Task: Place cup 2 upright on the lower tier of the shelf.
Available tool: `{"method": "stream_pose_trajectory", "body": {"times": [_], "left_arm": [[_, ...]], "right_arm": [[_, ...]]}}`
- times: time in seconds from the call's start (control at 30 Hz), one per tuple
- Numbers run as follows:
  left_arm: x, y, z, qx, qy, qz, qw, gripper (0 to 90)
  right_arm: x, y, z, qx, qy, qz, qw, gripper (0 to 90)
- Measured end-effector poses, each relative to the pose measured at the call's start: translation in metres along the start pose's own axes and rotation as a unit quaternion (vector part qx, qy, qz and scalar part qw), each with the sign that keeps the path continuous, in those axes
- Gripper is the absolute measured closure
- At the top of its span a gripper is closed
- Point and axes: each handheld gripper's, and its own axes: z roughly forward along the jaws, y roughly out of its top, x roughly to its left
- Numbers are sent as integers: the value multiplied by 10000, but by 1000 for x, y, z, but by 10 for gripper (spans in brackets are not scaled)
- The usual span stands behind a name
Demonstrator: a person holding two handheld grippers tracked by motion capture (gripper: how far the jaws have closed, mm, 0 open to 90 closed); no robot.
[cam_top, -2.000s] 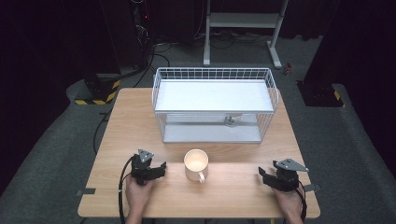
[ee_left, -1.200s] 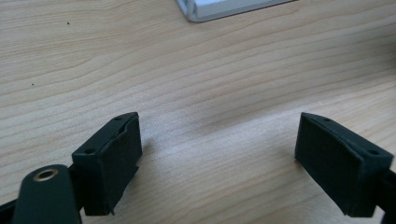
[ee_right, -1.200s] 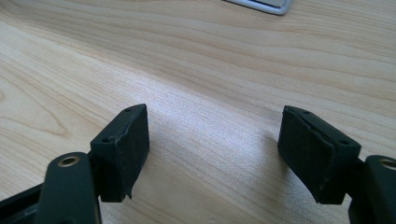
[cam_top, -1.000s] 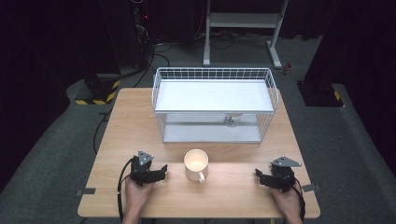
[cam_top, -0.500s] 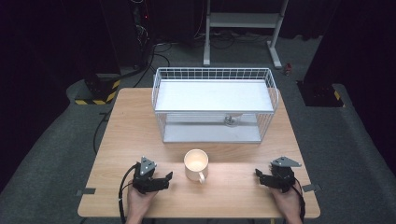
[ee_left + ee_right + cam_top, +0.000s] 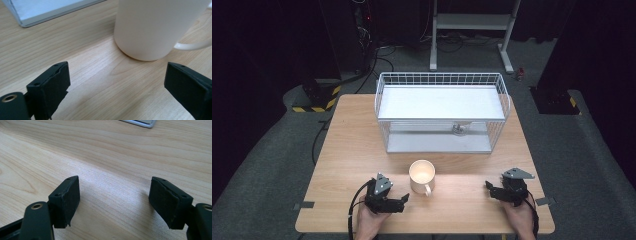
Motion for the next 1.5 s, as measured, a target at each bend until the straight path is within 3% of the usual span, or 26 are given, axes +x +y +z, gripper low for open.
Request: {"method": "stream_pose_trajectory", "body": {"times": [0.5, 1.5], "left_arm": [[-18, 15, 19, 90, -179, 250, 9995, 33], [-29, 42, 42, -37, -204, 538, 9983, 34]], "right_arm": [[0, 0, 0, 6, 0, 20, 10000, 252], [0, 0, 0, 7, 1, 19, 10000, 252]]}}
